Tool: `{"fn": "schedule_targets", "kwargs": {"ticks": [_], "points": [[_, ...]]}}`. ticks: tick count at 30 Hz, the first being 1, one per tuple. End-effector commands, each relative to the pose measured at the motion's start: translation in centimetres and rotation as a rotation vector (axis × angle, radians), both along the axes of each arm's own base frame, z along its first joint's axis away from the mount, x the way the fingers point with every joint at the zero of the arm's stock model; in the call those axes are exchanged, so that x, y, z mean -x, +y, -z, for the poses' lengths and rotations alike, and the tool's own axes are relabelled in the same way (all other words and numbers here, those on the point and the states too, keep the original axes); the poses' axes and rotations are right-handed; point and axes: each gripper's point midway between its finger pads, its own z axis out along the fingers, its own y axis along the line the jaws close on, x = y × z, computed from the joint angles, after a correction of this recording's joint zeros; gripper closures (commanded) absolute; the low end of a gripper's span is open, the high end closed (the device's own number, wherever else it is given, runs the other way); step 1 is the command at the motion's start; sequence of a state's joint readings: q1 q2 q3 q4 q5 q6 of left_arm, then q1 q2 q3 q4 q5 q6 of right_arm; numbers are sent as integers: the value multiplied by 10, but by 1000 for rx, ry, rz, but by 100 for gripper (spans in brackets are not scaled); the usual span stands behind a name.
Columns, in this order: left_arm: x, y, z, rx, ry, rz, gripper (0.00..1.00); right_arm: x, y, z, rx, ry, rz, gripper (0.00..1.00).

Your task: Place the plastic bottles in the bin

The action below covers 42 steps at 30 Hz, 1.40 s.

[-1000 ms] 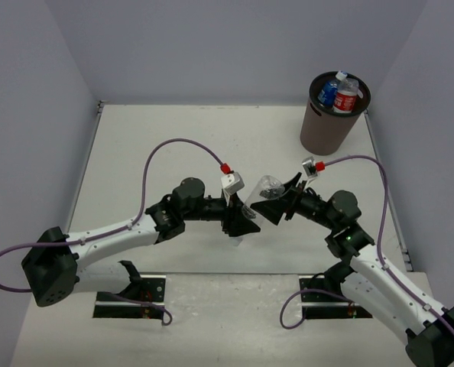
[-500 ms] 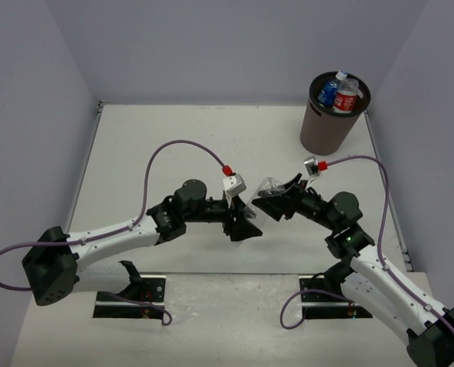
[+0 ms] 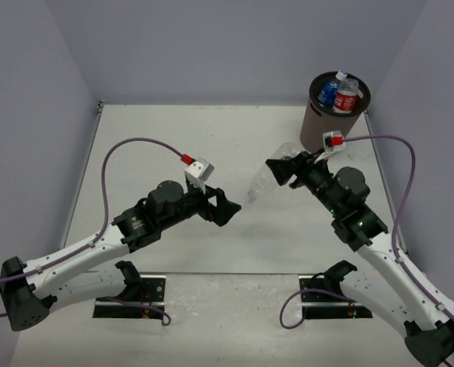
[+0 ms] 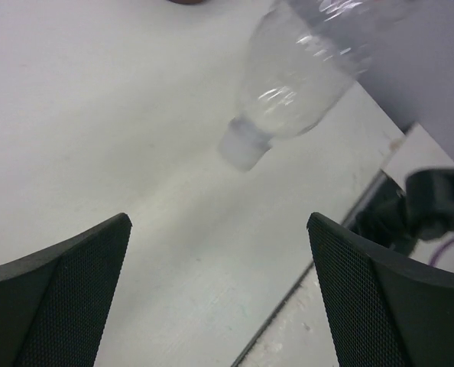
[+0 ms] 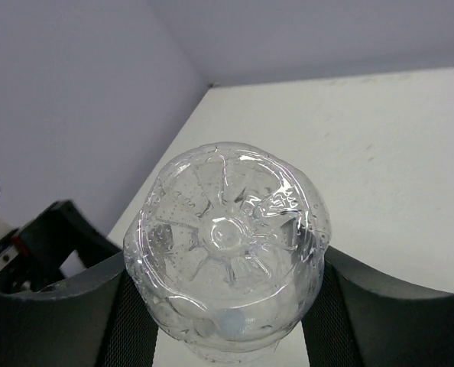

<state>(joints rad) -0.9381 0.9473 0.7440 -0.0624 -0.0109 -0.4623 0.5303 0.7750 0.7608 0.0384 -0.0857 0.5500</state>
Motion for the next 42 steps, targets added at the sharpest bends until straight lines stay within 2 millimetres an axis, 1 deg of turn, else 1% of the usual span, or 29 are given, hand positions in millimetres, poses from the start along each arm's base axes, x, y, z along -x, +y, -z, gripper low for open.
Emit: {"fn": "schedule_targets", "kwargs": {"ticks": [1,3,4,5,7,9,11,13,14,15,17,19,20,21,23,25,28,31,32,34,35,36,37,38,39,42], "points": [[-44,81,5,-49,72,-428,0,-52,-75,-74,201,-162,449,76],[-51,108,8,-28,82,-522,0,-71,-93,-106,231,-203,542,77],[-56,122,10,-24,81,-577,0,-83,-95,-108,259,-202,552,76],[-58,128,11,-25,84,-599,0,-85,-105,-128,240,-231,580,77],[-60,146,13,-27,79,-664,0,-117,-130,-148,254,-234,668,77],[-62,154,10,-18,70,-699,0,-141,-146,-157,266,-223,747,78],[-64,156,8,-12,62,-715,0,-171,-163,-164,278,-210,828,78],[-67,157,10,-20,64,-728,0,-191,-176,-166,277,-194,896,78],[-68,157,12,-27,68,-731,0,-207,-181,-166,277,-187,928,78],[-69,157,13,-35,71,-733,0,-219,-186,-165,278,-181,954,78],[-71,156,16,-50,78,-737,0,-233,-191,-162,282,-169,987,79],[-72,158,21,-74,86,-742,0,-254,-204,-159,285,-166,1067,78],[-72,158,23,-82,89,-743,0,-261,-210,-161,277,-178,1108,78],[-72,159,24,-87,91,-743,0,-266,-214,-162,275,-185,1136,78],[-71,158,25,-89,91,-740,0,-277,-217,-155,287,-181,1159,78],[-72,159,25,-88,89,-743,0,-284,-220,-144,298,-166,1175,76],[-72,159,24,-85,83,-744,0,-292,-222,-112,335,-128,1176,76],[-71,159,23,-83,82,-741,0,-296,-230,-92,365,-94,1189,76],[-71,159,24,-84,84,-738,0,-296,-231,-87,367,-84,1189,73],[-70,158,25,-85,87,-733,0,-296,-231,-74,377,-55,1177,63],[-70,158,25,-83,87,-734,0,-296,-230,-70,377,-47,1171,51],[-70,157,25,-82,88,-732,0,-296,-228,-66,379,-39,1153,31],[-70,158,25,-83,91,-732,0,-296,-228,-63,386,-27,1147,22],[-69,157,25,-80,90,-731,0,-296,-226,-62,389,-24,1134,9],[-69,157,24,-77,91,-729,0,-297,-224,-61,394,-22,1119,2],[-67,156,24,-70,97,-719,0,-297,-219,-62,412,-10,1080,1]]}}
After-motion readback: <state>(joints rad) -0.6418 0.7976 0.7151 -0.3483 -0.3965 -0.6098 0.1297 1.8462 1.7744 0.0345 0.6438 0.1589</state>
